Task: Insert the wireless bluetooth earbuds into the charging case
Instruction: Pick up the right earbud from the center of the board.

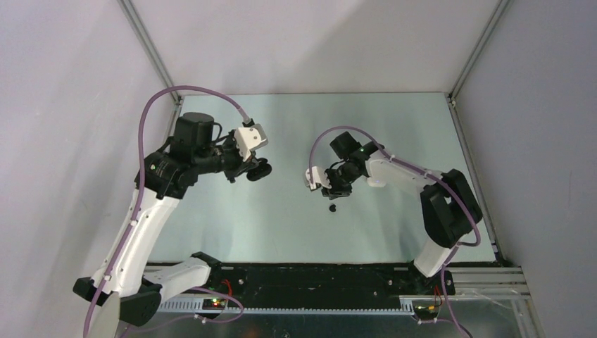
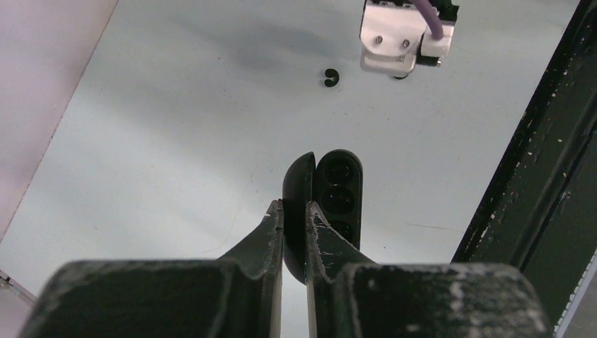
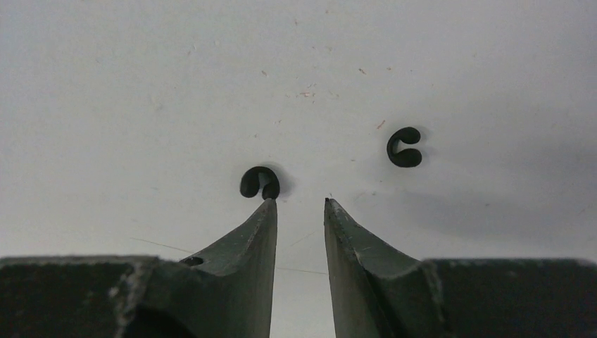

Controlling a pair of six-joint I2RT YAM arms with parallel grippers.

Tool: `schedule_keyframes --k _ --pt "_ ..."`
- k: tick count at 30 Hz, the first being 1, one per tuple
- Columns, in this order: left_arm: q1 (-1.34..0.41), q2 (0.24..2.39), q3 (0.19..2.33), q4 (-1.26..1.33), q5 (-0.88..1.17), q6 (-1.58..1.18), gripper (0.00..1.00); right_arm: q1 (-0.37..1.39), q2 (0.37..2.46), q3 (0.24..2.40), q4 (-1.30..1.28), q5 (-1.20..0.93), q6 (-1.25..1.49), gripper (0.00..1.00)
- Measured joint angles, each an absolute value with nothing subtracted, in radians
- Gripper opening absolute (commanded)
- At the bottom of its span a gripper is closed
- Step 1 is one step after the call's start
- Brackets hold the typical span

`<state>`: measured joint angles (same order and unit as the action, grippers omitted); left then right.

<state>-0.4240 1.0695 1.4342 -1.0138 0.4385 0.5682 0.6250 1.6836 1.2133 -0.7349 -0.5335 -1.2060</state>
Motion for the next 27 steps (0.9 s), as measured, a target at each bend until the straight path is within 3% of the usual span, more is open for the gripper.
schedule_keyframes --k 12,27 --pt "-0.422 1.067 1.428 -1.021 0.439 0.566 0.0 0.66 1.808 1.256 -0.804 -0.466 -1.441 0.38" --pt "-0.42 1.066 1.419 -1.024 0.438 0.565 0.0 0.687 1.836 1.262 -0.854 -0.456 -1.502 0.39"
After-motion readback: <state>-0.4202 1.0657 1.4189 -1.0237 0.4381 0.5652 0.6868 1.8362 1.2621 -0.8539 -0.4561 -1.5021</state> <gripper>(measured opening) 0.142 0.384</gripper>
